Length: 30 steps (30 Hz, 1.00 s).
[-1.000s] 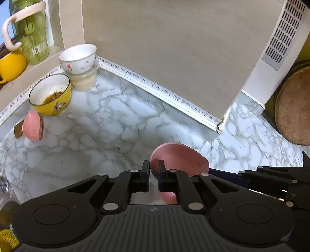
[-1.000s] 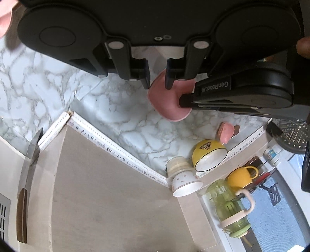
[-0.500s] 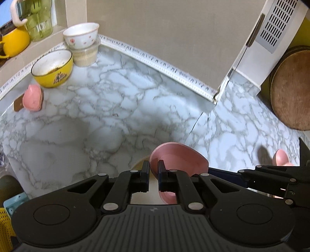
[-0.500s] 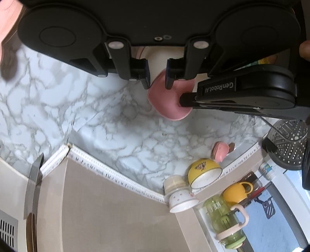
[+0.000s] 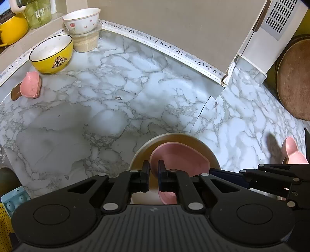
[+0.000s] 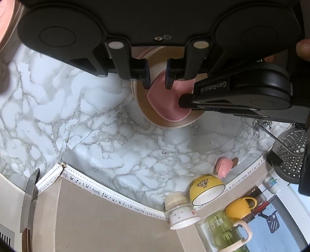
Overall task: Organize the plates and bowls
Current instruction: 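Lower the heart dish into the cream bowl and open both grippers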
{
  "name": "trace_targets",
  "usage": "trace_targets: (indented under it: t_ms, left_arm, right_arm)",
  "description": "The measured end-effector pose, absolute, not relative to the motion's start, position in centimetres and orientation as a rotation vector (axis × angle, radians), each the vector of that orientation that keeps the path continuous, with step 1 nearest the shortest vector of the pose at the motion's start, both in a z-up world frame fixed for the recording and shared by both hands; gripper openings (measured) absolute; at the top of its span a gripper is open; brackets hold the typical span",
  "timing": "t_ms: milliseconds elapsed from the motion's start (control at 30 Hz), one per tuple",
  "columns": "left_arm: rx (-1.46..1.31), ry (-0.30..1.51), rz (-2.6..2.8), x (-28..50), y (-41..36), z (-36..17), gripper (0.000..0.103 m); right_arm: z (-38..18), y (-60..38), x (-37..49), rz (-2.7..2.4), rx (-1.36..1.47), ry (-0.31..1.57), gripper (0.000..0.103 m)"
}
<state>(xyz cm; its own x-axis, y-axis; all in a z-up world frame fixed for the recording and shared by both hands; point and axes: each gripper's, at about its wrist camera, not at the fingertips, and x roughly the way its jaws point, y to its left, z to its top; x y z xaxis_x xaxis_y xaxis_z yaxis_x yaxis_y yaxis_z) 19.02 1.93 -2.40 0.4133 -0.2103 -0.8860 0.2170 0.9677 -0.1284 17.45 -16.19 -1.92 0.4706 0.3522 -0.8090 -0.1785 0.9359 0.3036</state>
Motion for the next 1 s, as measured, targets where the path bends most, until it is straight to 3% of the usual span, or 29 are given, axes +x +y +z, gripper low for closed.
trace_targets:
  t_ms: [1000]
  left_arm:
    - [0.032,1.144,-0.294,20.1,1.4,-4.0,0.008]
  right_arm:
    - [-1.2,-16.0,17.1,0.327,0.154,1.041,0.018]
